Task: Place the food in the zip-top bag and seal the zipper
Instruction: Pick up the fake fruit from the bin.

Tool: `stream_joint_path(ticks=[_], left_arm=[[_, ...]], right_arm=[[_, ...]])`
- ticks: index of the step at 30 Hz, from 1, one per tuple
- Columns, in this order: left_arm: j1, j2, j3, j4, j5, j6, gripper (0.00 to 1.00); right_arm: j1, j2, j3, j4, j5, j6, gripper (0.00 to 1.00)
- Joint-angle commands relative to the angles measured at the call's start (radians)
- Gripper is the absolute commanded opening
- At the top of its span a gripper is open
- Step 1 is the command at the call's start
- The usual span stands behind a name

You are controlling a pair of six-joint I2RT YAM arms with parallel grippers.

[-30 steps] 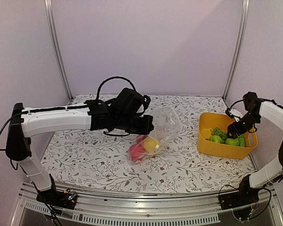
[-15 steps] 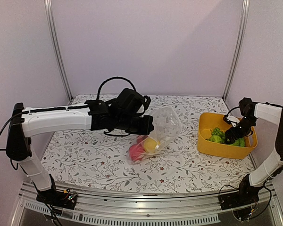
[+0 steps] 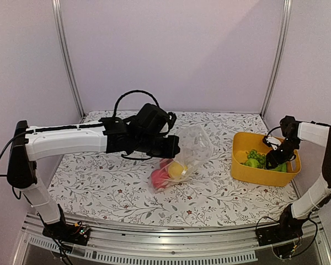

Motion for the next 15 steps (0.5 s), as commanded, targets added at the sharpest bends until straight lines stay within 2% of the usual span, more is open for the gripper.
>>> stream_joint_path(ticks=[1,9,15], left_arm=[[0.015,0.007,-0.010,-0.015,0.003,0.013,0.00],[0.015,0.006,-0.010,-0.012,0.008,0.013,0.00],[0.013,0.007,-0.013,-0.011,0.014,0.005,0.00]], right_arm=[[-0.006,-0.076,0.043,-0.033,0.009,0.011,0.50],[0.021,-0.171,0.144,-0.104,-0.103,0.016,0.49],[0.136,-0.242,0.181,-0.107,-0.227,-0.010,0.49]])
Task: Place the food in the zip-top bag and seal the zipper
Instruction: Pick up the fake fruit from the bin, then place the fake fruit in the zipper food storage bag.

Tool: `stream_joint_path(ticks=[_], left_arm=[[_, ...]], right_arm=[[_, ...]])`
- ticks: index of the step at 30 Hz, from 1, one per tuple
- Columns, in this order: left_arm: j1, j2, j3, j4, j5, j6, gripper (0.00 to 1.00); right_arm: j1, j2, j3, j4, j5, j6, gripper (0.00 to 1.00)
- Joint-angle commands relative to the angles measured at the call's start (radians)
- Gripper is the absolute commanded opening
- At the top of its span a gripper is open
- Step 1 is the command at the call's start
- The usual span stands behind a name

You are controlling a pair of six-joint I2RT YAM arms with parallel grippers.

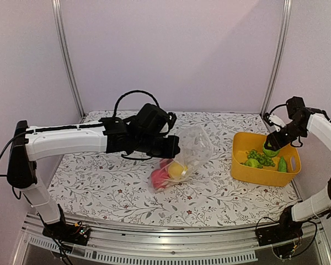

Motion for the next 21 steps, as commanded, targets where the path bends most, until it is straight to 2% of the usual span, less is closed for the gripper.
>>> stream_joint_path(ticks=[1,3,15,21], left_arm=[[0.013,0.007,-0.011,-0.011,0.012,0.002,0.00],[0.012,0.009,-0.009,-0.011,0.013,-0.001,0.00],[0.002,0.006,0.041,-0.054,-0.001,-0.006,0.00],[-0.017,-0.002,0.110,-0.106,-0.016,0.013,0.00]], right_arm=[[0.102,-0.084,0.027,-0.012,-0.125,-0.014,0.49],[0.165,-0.108,0.039,-0.011,-0.163,-0.014,0.49],[0.358,-0.106,0.231,0.052,-0.518,0.115,0.49],[0.543,-0.074,0.297,0.115,-0.532,0.153,0.50]])
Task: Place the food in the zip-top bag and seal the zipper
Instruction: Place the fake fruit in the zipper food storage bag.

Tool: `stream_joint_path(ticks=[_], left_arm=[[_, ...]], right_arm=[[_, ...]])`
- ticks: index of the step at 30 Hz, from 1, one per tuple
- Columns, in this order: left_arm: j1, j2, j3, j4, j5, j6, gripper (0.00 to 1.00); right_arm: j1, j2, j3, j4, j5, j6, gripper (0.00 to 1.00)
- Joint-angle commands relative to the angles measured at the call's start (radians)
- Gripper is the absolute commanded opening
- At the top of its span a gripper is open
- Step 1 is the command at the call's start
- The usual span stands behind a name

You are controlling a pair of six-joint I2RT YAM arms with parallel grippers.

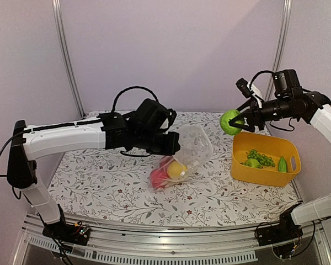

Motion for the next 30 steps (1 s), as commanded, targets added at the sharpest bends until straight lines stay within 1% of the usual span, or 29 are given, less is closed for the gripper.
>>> stream_joint_path(ticks=[1,5,7,15,18,23,30], left_arm=[[-0.017,-0.002,0.071,-0.056,-0.015,0.023,0.00],[-0.040,0.001,0.106,-0.077,-0.019,0.040,0.00],[-0.049,0.003,0.123,-0.089,-0.022,0.045,0.00],[-0.060,0.003,0.104,-0.100,-0.036,0.067,0.00],[-0.059,0.018,0.101,-0.101,-0.030,0.076,0.00],[-0.058,0.038,0.121,-0.107,-0.027,0.090,0.00],[-0.056,0.038,0.122,-0.106,-0.017,0.089,0.00]], right_arm=[[0.137,0.043,0.060,0.060,-0.057,0.051,0.50],[0.247,0.079,0.067,0.106,-0.036,0.065,0.50],[0.282,0.097,0.075,0.110,-0.029,0.063,0.50],[0.318,0.151,0.057,0.119,0.017,0.048,0.51],[0.353,0.166,0.032,0.102,0.085,0.016,0.54],[0.435,0.165,-0.022,0.125,0.225,-0.032,0.58],[0.445,0.182,-0.028,0.174,0.379,-0.042,0.60]])
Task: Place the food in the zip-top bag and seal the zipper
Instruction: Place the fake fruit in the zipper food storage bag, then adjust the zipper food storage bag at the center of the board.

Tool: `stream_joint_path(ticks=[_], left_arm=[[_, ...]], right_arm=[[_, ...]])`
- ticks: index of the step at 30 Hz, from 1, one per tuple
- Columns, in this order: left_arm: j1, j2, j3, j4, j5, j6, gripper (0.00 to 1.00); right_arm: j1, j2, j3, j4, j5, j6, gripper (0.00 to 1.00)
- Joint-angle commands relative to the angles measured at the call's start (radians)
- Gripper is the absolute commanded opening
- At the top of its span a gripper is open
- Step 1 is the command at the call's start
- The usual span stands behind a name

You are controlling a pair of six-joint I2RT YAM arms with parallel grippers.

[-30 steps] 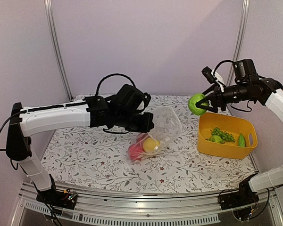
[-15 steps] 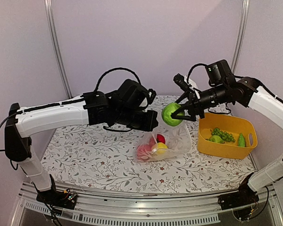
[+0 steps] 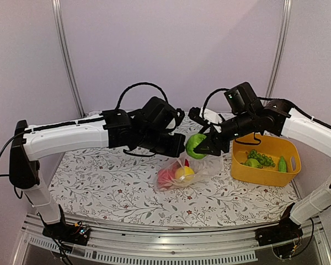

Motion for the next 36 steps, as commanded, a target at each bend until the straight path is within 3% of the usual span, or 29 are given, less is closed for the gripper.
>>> stream_joint_path(ticks=[1,5,7,9,12,18,31,36], left_arm=[[-0.002,0.004,0.016,-0.012,0.007,0.012,0.00],[0.002,-0.002,0.003,-0.011,0.006,0.007,0.00],[0.002,-0.007,-0.003,-0.011,0.006,0.004,0.00],[0.002,-0.012,-0.013,-0.010,0.005,0.002,0.00],[0.008,-0.021,-0.031,-0.004,0.002,-0.002,0.00],[0.010,-0.028,-0.050,0.014,0.003,-0.009,0.00],[0.016,-0.026,-0.053,0.017,0.006,-0.009,0.00],[0.016,-0.026,-0.045,0.016,0.004,-0.006,0.00]], right_arm=[[-0.001,0.018,-0.010,0.060,0.149,-0.017,0.61],[0.000,0.049,-0.004,0.055,0.179,-0.007,0.80],[-0.001,0.050,0.016,0.025,0.104,-0.007,0.89],[-0.001,0.028,0.029,-0.006,0.000,-0.021,0.92],[0.000,-0.012,0.029,-0.058,-0.133,-0.067,0.89],[0.014,-0.063,-0.018,-0.179,-0.206,-0.243,0.79],[0.136,-0.012,-0.138,-0.130,-0.096,-0.242,0.79],[0.148,-0.003,-0.186,-0.040,0.001,-0.192,0.74]])
